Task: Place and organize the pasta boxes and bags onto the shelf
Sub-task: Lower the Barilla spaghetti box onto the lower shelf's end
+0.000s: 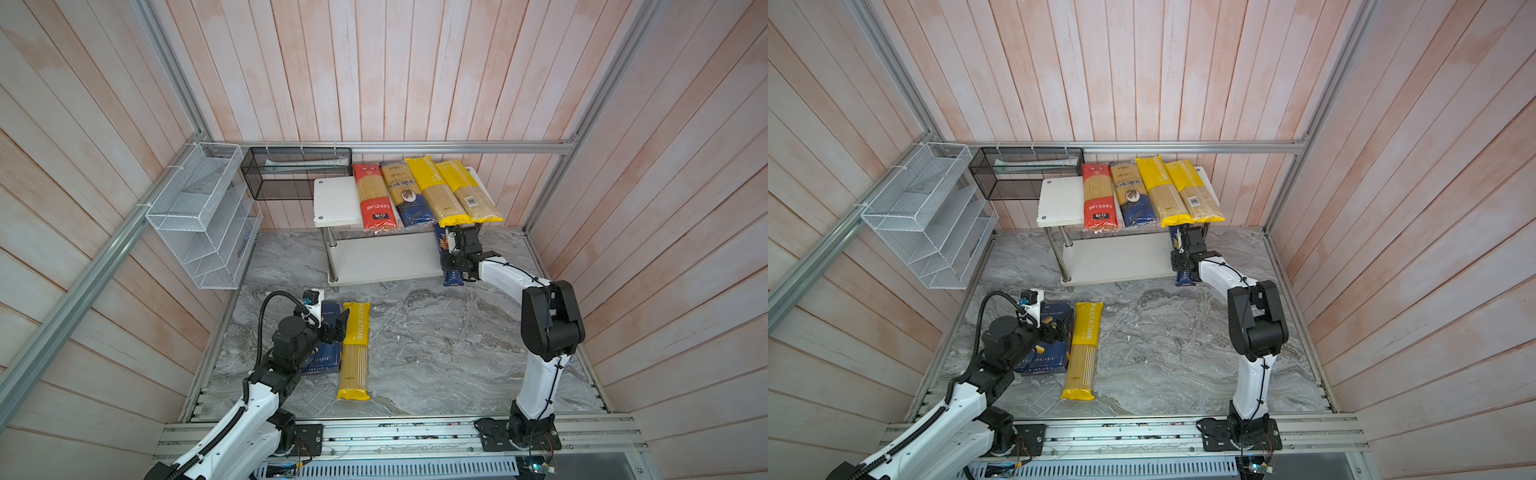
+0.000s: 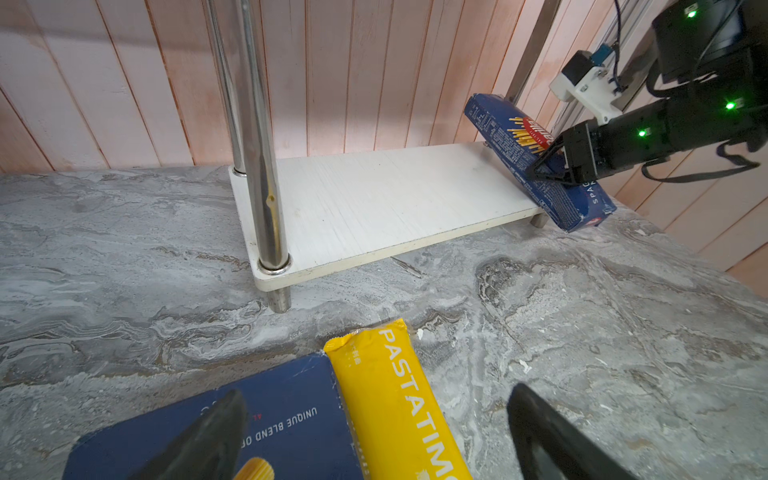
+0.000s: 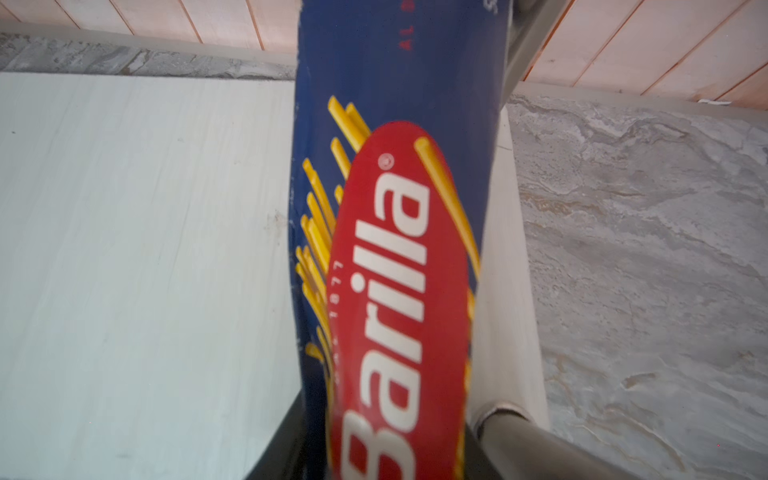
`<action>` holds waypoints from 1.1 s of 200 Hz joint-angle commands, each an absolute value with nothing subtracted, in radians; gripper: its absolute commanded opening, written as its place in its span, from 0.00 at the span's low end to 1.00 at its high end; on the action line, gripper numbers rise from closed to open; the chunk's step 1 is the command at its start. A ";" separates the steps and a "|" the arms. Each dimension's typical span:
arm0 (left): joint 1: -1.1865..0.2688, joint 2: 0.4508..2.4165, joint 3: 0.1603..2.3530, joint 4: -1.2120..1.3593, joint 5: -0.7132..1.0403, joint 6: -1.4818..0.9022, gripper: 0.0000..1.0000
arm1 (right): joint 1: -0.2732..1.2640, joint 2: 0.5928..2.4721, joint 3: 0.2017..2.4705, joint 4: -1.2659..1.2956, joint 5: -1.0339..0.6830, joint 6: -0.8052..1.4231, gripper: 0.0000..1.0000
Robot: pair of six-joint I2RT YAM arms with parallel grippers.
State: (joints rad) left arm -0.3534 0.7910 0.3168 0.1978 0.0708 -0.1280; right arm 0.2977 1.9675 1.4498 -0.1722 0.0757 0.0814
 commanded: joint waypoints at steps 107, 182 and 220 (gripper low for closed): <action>-0.350 0.799 0.311 0.201 0.075 -0.129 1.00 | 0.272 1.990 1.502 -0.053 0.102 0.130 0.52; -0.351 0.798 0.311 0.201 0.076 -0.129 1.00 | 0.274 1.869 1.312 0.001 0.093 0.169 0.61; -0.351 0.793 0.309 0.201 0.077 -0.129 1.00 | 0.283 1.784 1.201 0.038 0.075 0.192 0.63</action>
